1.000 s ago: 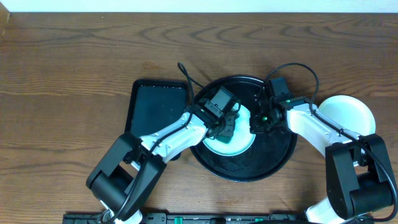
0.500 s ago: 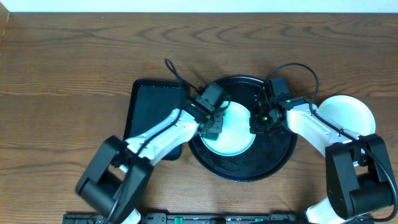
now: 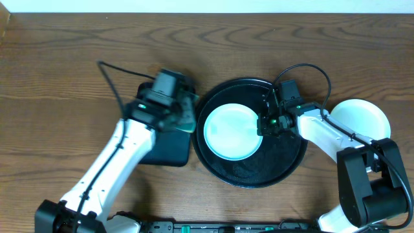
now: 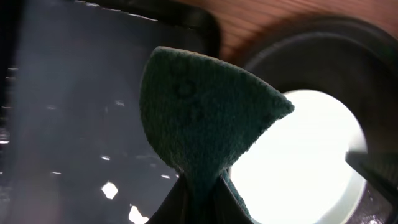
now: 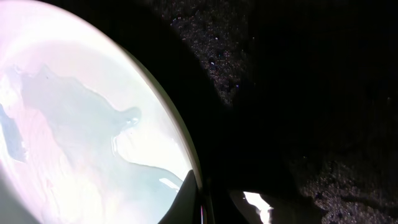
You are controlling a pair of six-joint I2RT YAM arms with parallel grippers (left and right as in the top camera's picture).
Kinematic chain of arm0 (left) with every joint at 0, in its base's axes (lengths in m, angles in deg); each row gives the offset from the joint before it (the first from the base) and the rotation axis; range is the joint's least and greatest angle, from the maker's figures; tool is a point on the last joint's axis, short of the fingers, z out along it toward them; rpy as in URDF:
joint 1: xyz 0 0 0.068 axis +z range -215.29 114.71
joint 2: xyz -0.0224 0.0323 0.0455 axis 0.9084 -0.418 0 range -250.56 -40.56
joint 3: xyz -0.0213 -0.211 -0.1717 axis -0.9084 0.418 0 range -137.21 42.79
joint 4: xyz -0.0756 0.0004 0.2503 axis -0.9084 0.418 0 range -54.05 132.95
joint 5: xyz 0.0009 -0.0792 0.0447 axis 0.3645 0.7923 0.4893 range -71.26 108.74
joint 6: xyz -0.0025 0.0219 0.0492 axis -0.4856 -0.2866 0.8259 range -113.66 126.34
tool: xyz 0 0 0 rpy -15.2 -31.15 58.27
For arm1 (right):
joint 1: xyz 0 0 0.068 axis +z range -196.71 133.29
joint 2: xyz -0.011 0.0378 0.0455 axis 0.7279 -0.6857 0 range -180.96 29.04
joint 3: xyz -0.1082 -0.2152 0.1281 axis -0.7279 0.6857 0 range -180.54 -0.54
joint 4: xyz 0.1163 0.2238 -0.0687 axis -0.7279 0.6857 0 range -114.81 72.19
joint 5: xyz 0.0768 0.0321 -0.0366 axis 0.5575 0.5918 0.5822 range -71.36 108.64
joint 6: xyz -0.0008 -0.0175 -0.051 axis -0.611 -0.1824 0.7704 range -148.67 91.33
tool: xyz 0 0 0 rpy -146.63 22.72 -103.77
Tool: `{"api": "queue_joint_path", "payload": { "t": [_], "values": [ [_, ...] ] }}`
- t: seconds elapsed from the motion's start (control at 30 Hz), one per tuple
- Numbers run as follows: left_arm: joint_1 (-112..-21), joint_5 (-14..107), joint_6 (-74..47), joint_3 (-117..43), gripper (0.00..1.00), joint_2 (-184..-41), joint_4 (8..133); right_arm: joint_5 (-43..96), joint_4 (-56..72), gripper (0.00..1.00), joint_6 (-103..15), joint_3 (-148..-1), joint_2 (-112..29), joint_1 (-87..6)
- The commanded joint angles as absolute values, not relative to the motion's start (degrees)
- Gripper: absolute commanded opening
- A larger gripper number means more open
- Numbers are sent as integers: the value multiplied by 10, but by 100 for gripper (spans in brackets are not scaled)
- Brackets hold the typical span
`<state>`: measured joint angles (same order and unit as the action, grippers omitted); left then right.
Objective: Clean dirty plates on tray and stack at the side
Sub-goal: 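Return the sponge with the left gripper to the small black tray, then lift the pale green plate on edge with the right gripper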
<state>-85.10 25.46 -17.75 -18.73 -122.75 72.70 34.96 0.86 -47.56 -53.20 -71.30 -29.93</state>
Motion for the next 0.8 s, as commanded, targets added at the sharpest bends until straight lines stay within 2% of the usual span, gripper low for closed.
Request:
{"api": "queue_joint_path", "payload": {
  "t": [0.0,0.23,0.37,0.77],
  "values": [
    [-782,345,-110,-179,7,-1229,731,327,6,1,-461,-545,-671,-313],
    [-702,377,-47,-171,7,-1250,730,177,27,1,-407,-545,-563,-308],
    [-700,377,19,-171,7,-1275,730,50,35,1,-362,-545,-519,-289],
    [-700,343,23,-171,8,-1377,712,-246,21,1,-251,-545,-483,-181]
  ]
}}
